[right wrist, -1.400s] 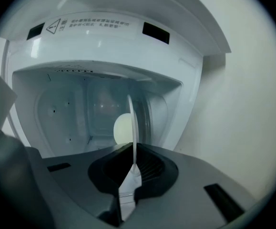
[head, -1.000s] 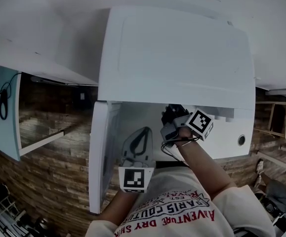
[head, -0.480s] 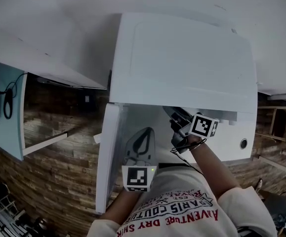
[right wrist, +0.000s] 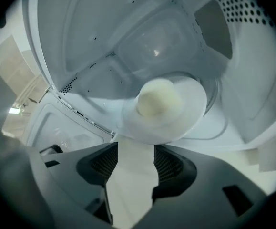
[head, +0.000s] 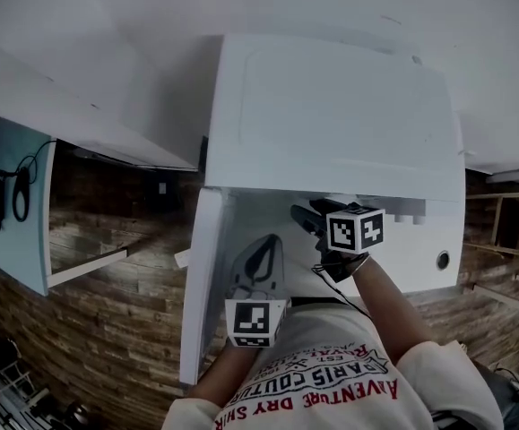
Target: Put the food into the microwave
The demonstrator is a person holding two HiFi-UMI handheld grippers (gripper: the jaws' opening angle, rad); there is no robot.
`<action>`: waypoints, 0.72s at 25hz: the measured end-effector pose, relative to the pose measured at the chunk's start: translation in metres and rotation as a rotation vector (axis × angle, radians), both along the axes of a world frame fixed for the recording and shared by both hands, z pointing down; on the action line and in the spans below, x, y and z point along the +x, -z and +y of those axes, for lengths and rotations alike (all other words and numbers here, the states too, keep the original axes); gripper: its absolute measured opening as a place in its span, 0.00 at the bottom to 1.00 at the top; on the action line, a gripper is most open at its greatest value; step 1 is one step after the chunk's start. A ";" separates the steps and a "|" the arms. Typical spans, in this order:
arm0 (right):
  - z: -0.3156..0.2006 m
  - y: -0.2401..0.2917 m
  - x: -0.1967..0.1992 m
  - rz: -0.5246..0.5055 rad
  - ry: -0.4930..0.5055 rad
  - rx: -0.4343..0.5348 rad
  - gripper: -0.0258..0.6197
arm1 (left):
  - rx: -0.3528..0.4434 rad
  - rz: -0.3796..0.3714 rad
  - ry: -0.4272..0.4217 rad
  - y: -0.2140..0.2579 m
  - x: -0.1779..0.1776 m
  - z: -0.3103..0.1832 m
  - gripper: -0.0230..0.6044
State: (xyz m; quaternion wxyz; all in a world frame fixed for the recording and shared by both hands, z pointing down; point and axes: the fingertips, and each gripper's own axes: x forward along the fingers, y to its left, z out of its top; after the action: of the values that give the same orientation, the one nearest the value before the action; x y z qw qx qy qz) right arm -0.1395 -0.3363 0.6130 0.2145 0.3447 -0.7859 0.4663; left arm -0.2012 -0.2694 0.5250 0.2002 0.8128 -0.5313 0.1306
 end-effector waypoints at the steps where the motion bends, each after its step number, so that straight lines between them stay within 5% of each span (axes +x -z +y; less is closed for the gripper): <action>1: 0.001 -0.001 0.001 0.017 0.011 -0.002 0.40 | 0.001 0.002 -0.002 0.001 0.000 0.001 0.05; 14: 0.014 0.018 0.019 0.058 -0.080 0.076 0.39 | 0.017 0.008 -0.003 0.009 0.001 -0.001 0.05; 17: 0.025 0.039 0.027 0.052 -0.124 0.138 0.10 | 0.022 0.016 -0.013 0.018 0.007 -0.001 0.05; 18: 0.029 0.045 0.029 0.043 -0.131 0.146 0.10 | 0.028 0.018 -0.017 0.022 0.009 -0.001 0.05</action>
State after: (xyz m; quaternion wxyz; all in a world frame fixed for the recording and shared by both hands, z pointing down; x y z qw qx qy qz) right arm -0.1107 -0.3069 0.5680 0.1747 0.4198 -0.7888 0.4135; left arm -0.1917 -0.2699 0.5030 0.1926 0.8210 -0.5244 0.1178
